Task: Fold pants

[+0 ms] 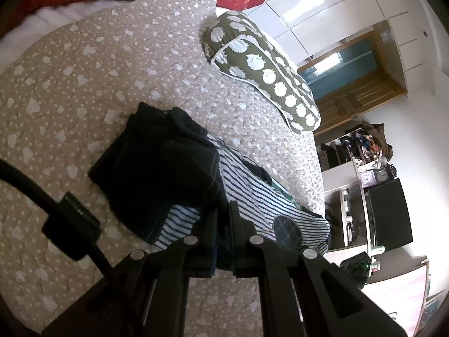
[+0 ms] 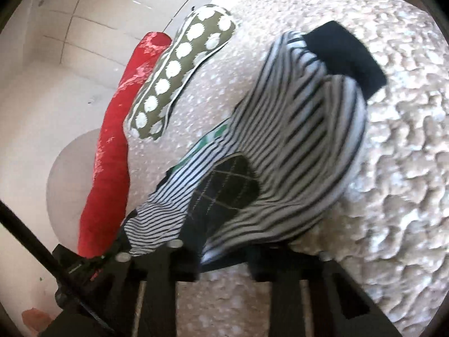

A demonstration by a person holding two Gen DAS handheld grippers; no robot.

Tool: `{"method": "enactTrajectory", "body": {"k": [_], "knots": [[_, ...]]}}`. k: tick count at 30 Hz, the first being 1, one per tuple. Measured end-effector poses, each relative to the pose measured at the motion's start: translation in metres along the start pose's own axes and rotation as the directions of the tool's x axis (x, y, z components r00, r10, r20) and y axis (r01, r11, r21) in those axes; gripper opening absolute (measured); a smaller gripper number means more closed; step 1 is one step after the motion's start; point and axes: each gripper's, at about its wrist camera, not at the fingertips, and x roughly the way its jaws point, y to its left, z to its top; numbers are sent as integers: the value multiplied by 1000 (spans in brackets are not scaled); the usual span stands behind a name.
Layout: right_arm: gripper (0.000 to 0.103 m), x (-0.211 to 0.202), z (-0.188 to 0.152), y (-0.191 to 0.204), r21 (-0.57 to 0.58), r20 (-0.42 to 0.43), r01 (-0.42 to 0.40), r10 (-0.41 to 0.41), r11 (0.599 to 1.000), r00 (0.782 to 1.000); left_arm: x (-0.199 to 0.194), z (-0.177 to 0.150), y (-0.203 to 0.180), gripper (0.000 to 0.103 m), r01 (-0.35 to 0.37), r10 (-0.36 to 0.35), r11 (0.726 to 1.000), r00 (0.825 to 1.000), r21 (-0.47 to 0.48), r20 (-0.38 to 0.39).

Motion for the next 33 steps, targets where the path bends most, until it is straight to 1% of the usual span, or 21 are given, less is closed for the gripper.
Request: {"method": "enactTrajectory", "body": {"k": [2,6,9,11,13,14,16,19,21,23,25,27,31,32,33], "knots": [[10,-3,4,4,-25,11,0,1,1000,1000,-2,3,-1,6,-6,6,1000,1000,-1,8],[8,-6,18,34,-138,39,8,-3,990,999,-2,17,-6,6,-31,31,999,999,16,20],[7,-2,38,58,-215,49,24,-13,976,999,4,34,-12,6,-61,61,998,998,32,26],[6,4,52,70,-238,46,35,-25,971,999,9,44,-16,6,-86,85,996,996,37,27],[6,6,60,76,-238,47,19,-8,971,999,9,48,-19,6,-70,69,997,997,37,33],[6,7,61,80,-256,48,21,-9,967,999,6,48,-21,6,-62,60,997,997,46,43],[6,13,61,89,-303,50,50,-36,952,998,0,43,-20,6,-49,47,998,998,43,48],[6,24,64,97,-334,40,69,-59,940,997,-17,27,-19,6,9,-10,1000,999,24,50],[6,29,67,100,-341,41,73,-62,937,997,-30,11,-22,6,52,-55,998,997,44,58],[6,29,70,102,-344,45,69,-57,937,997,-35,-7,-25,8,100,-102,994,994,52,36],[6,24,69,104,-350,56,65,-49,934,997,-33,-21,-27,11,149,-149,988,989,46,0],[6,19,67,106,-356,63,61,-41,933,997,-21,-37,-30,21,213,-211,976,976,33,-50],[6,12,63,107,-362,71,68,-46,930,996,5,-58,-37,31,285,-283,959,953,-4,-109],[6,11,62,107,-361,73,70,-46,930,996,13,-63,-38,42,306,-306,952,944,-19,-124],[6,9,61,106,-360,75,70,-45,930,996,20,-65,-39,49,313,-315,949,940,-31,-132]]}}
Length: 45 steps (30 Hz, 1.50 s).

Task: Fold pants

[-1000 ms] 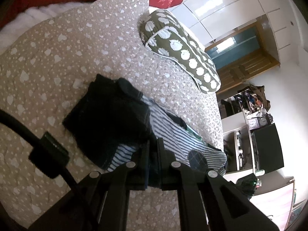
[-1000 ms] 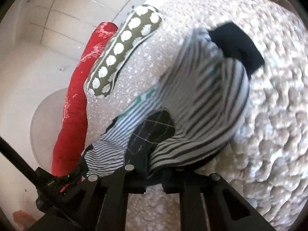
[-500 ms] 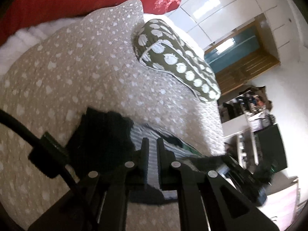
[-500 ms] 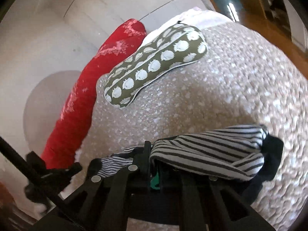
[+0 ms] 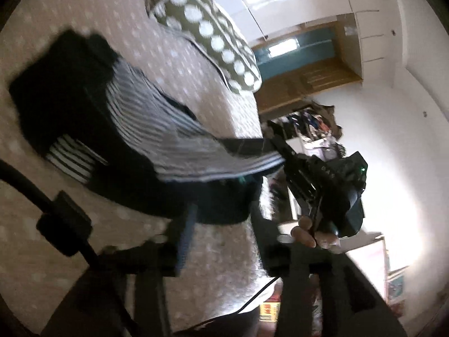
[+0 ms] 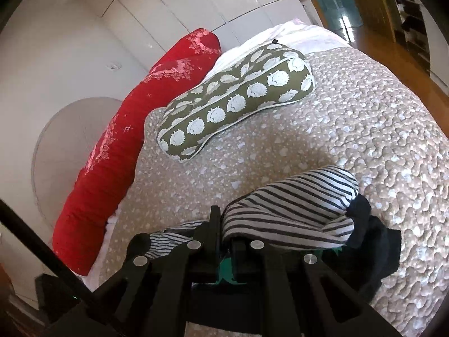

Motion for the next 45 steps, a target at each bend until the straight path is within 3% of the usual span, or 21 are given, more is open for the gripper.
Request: {"method": "enactTrajectory", "body": {"k": [3,7,9,10,14,19,21,22,23,26,30,32,33,39,41,45], "knots": [[6,-5,-2,0,-1,4,-6,6,1000,1000,15,5,11,49,14,-15,998,1000,-65,-8],[6,-11,-4,0,-11,10,-8,8,1000,1000,15,27,23,46,-59,65,992,997,-112,48],[6,-10,-2,-1,-15,7,-5,5,1000,1000,15,41,26,22,-110,116,987,992,-114,53],[6,-9,0,-1,-19,4,0,0,1000,1000,16,49,25,22,-129,135,986,989,-105,54],[6,8,14,1,-57,-7,36,-36,998,999,23,89,14,22,-232,235,972,969,-45,81],[7,62,46,0,-104,-75,71,-79,992,994,51,152,15,22,-366,366,930,927,-17,80],[17,81,60,-9,-89,-99,88,-96,992,990,61,179,17,22,-407,405,913,909,-2,96],[38,89,67,-14,-82,-106,100,-109,992,988,63,188,18,22,-413,411,911,906,-4,102],[53,92,73,-19,-81,-99,111,-119,991,988,62,198,20,22,-393,393,919,914,-15,105],[70,89,89,-31,-78,-51,154,-158,985,986,47,208,21,22,-308,309,951,943,-25,123],[77,71,108,-61,40,7,173,-174,984,985,35,211,21,28,-232,234,972,966,-36,113],[77,59,109,-76,97,24,181,-184,979,983,24,205,20,30,-236,238,971,965,-33,111],[77,50,105,-84,117,27,174,-178,978,984,17,201,19,35,-244,245,970,963,-22,114],[77,-3,59,-112,127,26,157,-162,979,986,-39,156,29,46,-360,355,933,918,-3,175],[77,-21,39,-122,156,38,131,-138,979,990,-53,141,38,50,-407,402,913,892,-18,207],[81,-54,-6,-136,219,73,93,-111,971,991,-62,113,60,54,-441,443,896,875,-53,195]]}}
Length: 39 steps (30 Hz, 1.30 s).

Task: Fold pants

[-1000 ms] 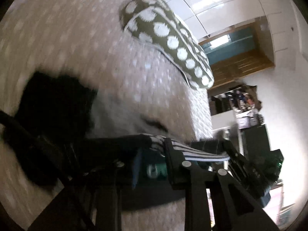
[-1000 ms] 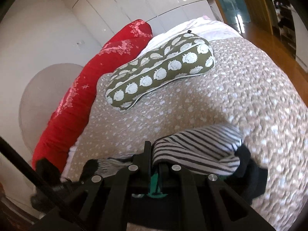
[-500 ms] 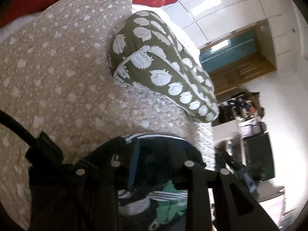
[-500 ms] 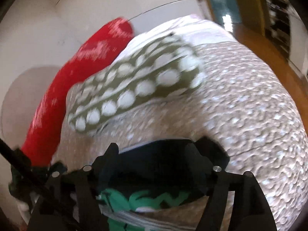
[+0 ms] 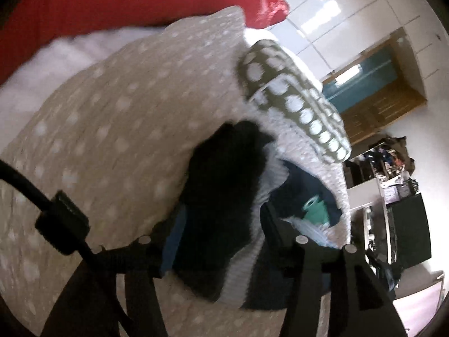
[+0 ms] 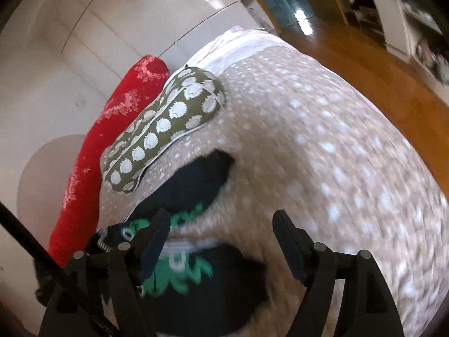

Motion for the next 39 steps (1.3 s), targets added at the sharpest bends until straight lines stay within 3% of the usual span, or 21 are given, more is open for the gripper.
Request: {"method": "enactTrajectory", "body": {"k": [4,7,8,12,13,15,16,17,19,28,32,39], "knots": [[82,-8,-34,-8,-12,-13,11,-11,1000,1000,9,-22,7,57,-67,68,997,997,32,-23],[82,2,-48,-4,-32,-41,9,-10,999,999,16,-33,-4,72,-97,98,991,995,91,-1],[82,9,-52,-1,-32,-52,8,-10,999,999,19,-35,-10,76,-100,100,990,995,99,4],[82,30,-60,7,-38,-64,13,-15,999,998,32,-40,-22,75,-50,51,998,998,48,-35],[82,35,-62,11,-44,-59,26,-28,999,998,35,-42,-25,69,-40,41,999,998,36,-51],[74,43,-62,17,-56,-56,43,-46,998,997,49,-48,-33,7,-70,76,996,991,53,-113],[47,47,-61,18,-59,-76,41,-46,997,996,52,-51,-36,4,-99,108,992,987,76,-123],[20,50,-60,18,-58,-99,40,-46,998,994,52,-52,-38,4,-111,120,990,986,88,-115],[16,47,-59,17,-36,-111,17,-21,999,994,41,-55,-37,4,-107,115,991,988,81,-102],[15,-5,-75,35,-80,-106,-87,78,993,991,-24,-65,-36,3,-57,61,993,998,102,-34],[15,-14,-82,34,-83,-110,-80,71,993,991,-34,-65,-18,6,-36,36,999,999,32,-14],[15,-3,-85,18,-22,-124,-61,57,998,991,0,-58,17,41,-9,1,992,998,-123,-66]]}}
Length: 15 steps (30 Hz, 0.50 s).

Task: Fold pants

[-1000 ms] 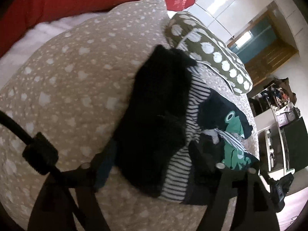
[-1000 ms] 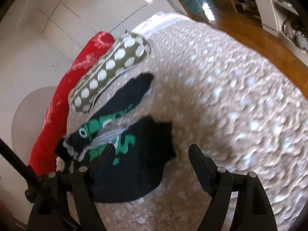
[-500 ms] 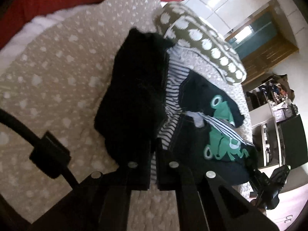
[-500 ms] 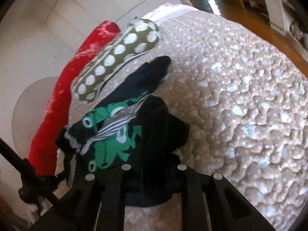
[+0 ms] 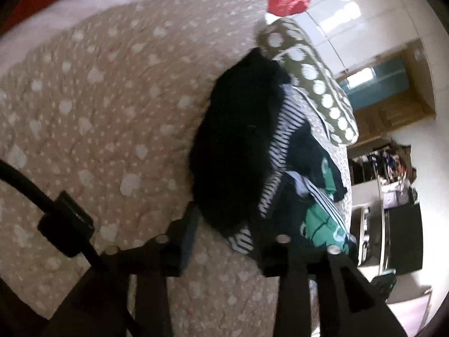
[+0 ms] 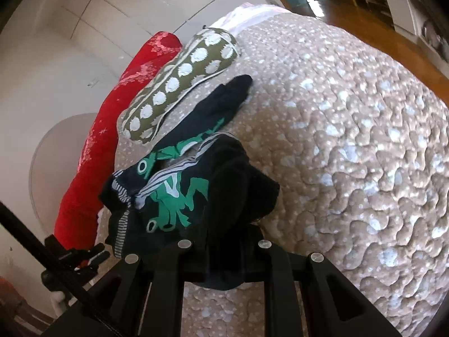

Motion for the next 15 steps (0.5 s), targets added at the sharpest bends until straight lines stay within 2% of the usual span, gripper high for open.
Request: {"method": "enactTrajectory", "body": {"k": [2,6,8,9,11,13,14,15], "knots": [[15,4,0,-3,9,-8,2,-2,1000,1000,7,3,5,46,16,-16,999,1000,-28,6],[18,10,-1,-10,22,-14,-5,6,1000,1000,19,10,-10,66,46,-46,999,999,1,27],[21,12,-2,-15,39,-2,-13,13,999,1000,28,12,-23,67,50,-51,998,998,30,25],[26,13,-3,-16,45,1,-14,14,999,1000,34,12,-29,67,51,-52,998,999,46,15],[53,15,-6,-19,51,12,-10,9,999,1000,45,10,-38,67,18,-18,997,1000,75,2],[59,20,-8,-17,44,29,-9,8,999,1000,51,6,-45,49,-44,43,993,999,113,13],[61,22,-9,-15,36,37,1,-2,999,999,54,5,-47,18,-93,91,986,996,135,20],[61,24,-9,-13,24,46,15,-16,1000,999,56,5,-48,15,-99,100,985,995,143,6]]}}
